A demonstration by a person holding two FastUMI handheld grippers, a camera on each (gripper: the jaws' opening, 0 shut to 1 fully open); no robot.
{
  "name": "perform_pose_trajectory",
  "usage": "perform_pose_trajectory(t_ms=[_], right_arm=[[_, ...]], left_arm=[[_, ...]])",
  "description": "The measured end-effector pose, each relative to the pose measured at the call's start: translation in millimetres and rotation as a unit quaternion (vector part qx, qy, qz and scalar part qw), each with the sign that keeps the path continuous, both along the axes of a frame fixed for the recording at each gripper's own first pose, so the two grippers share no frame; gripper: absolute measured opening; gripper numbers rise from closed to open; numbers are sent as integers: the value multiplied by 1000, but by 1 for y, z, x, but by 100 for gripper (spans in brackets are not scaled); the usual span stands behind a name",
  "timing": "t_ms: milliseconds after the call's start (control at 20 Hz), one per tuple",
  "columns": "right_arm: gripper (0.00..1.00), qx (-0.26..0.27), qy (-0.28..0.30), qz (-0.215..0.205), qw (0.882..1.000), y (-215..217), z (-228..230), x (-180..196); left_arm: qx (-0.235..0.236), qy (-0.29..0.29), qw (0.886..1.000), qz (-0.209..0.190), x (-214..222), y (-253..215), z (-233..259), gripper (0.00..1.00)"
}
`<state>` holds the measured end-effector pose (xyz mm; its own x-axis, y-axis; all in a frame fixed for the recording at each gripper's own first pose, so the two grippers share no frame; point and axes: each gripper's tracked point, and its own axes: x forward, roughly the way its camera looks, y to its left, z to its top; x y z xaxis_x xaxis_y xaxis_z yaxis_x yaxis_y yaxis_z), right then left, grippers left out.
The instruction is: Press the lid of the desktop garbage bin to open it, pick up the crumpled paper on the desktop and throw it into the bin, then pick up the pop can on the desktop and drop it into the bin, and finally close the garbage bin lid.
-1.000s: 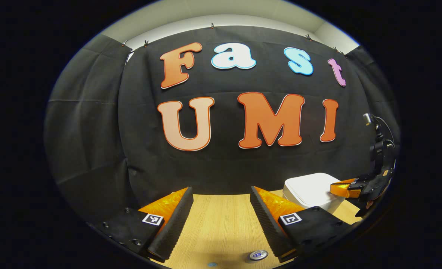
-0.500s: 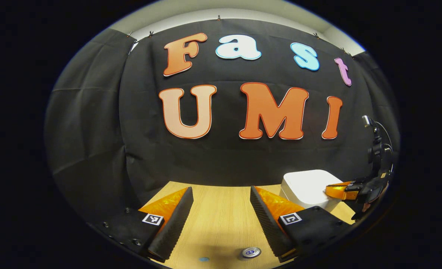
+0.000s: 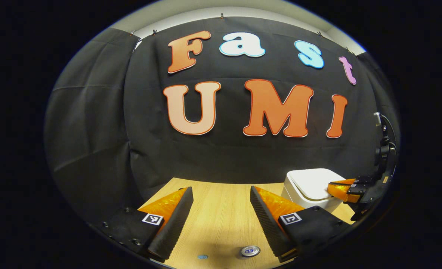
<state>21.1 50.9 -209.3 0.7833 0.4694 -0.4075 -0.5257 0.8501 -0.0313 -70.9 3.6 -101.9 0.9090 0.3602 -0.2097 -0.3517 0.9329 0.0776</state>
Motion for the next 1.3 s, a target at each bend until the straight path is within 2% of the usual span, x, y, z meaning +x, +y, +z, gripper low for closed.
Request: perform_pose_trajectory(t_ms=[150,250,350,400,450,500,550,600,700,900,1050,1300], right_arm=[[5,44,-47,30,997,14,33,-2],[15,60,-67,42,995,18,45,-1],[30,72,-79,56,993,22,54,-6],[44,76,-84,61,992,23,57,-8],[49,79,-84,68,991,25,58,-11],[60,80,-83,75,990,28,59,-16],[65,80,-83,84,990,32,60,-20],[75,78,-86,90,989,35,62,-24],[86,76,-81,105,988,44,59,-35],[92,52,-30,115,992,65,24,-56],[92,43,25,123,991,86,-9,-80],[92,17,94,134,986,108,-57,-121]], left_arm=[[-6,-4,1000,15,-3,4,-1,97],[-8,-7,1000,21,-5,4,-2,98],[1,-11,1000,28,-6,8,-2,98],[6,-9,999,33,-8,11,-4,99],[9,-5,999,38,-10,14,-8,98],[9,-1,999,41,-13,17,-12,98],[6,4,999,42,-15,18,-17,98],[3,11,999,41,-16,20,-21,98],[0,32,999,39,-18,26,-36,97],[-23,77,997,17,-21,34,-74,99],[-50,117,992,-4,-25,37,-106,96],[-88,174,981,-15,-35,48,-158,98]])
